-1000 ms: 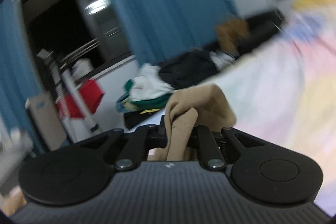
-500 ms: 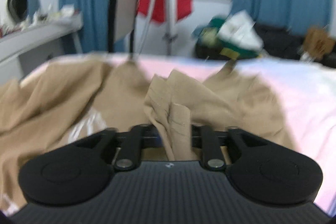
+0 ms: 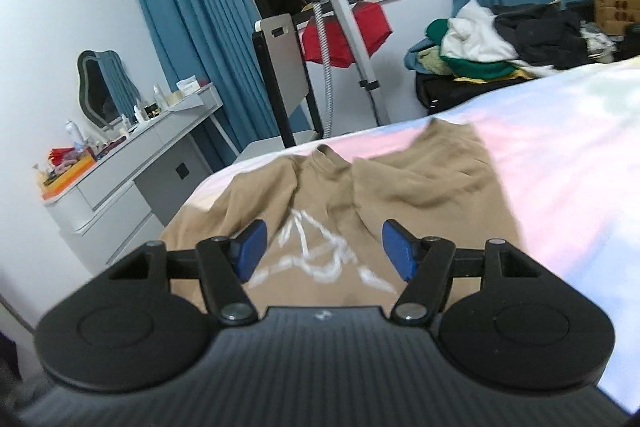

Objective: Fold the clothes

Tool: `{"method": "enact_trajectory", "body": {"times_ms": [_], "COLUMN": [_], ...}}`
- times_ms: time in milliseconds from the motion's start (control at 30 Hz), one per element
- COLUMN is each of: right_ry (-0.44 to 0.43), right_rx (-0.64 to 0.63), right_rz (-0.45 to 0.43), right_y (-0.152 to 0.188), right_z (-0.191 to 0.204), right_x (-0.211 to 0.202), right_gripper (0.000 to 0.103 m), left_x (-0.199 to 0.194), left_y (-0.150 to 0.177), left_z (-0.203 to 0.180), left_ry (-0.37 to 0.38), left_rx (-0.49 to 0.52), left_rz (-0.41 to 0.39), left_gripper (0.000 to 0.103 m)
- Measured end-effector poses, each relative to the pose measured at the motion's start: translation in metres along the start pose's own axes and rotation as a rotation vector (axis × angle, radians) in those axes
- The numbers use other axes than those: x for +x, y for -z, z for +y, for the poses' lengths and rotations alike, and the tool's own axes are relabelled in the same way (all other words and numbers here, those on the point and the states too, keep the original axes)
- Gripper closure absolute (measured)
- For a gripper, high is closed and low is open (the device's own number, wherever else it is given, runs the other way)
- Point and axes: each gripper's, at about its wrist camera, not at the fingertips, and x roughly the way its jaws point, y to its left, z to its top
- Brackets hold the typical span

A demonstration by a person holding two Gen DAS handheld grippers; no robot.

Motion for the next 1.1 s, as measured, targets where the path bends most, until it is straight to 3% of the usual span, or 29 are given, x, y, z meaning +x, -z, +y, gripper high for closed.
{"method": "enact_trajectory", "body": {"times_ms": [133, 300, 400, 533, 667, 833, 900, 1033, 1100], "right_ry": [0.058, 0.146, 0.232, 0.349, 0.427, 0.462, 0.475, 0.501, 0.525], "right_rx": [0.061, 0.105, 0.123, 0.116, 0.134, 0.216, 0.238, 0.297, 0.343], "right_rz": [-0.004, -0.075, -0.14, -0.291, -0.388, -0.427, -0.449, -0.484, -0.51], "right_y": [0.025, 0.056, 0.059, 0.057, 0.058, 0.061, 0.061, 0.065, 0.068], "right_z": [-0.022, -0.044, -0.055, -0.063, -0.079, -0.104, -0.113, -0.13, -0.142], "right_x": [-0.065, -0.126, -0.141, -0.161, -0.176, -0.187, -0.192, -0.205, -0.212], "right_gripper": [0.037, 0.036, 0.036, 0.036, 0.036, 0.036, 0.036, 0.036, 0.035], "left_x": [-0.016, -0.038, -0.05, -0.058, -0.066, -0.079, -0.079, -0.072, -0.067], "left_y": [0.008, 0.02, 0.025, 0.037, 0.053, 0.089, 0.106, 0.139, 0.151], "left_z": [-0.011, -0.037, -0.055, -0.085, -0.118, -0.175, -0.196, -0.225, -0.233], "left_ry": [0.042, 0.093, 0.17, 0.242, 0.349, 0.535, 0.596, 0.645, 0.628], "left_rx": [0.026, 0.105, 0.147, 0.197, 0.183, 0.231, 0.247, 0.27, 0.295], "left_rz": [0.011, 0.008, -0.004, 0.008, 0.067, 0.147, 0.197, 0.286, 0.317], "left_gripper": [0.034, 0.034, 0.036, 0.038, 0.045, 0.053, 0.064, 0.07, 0.071]}}
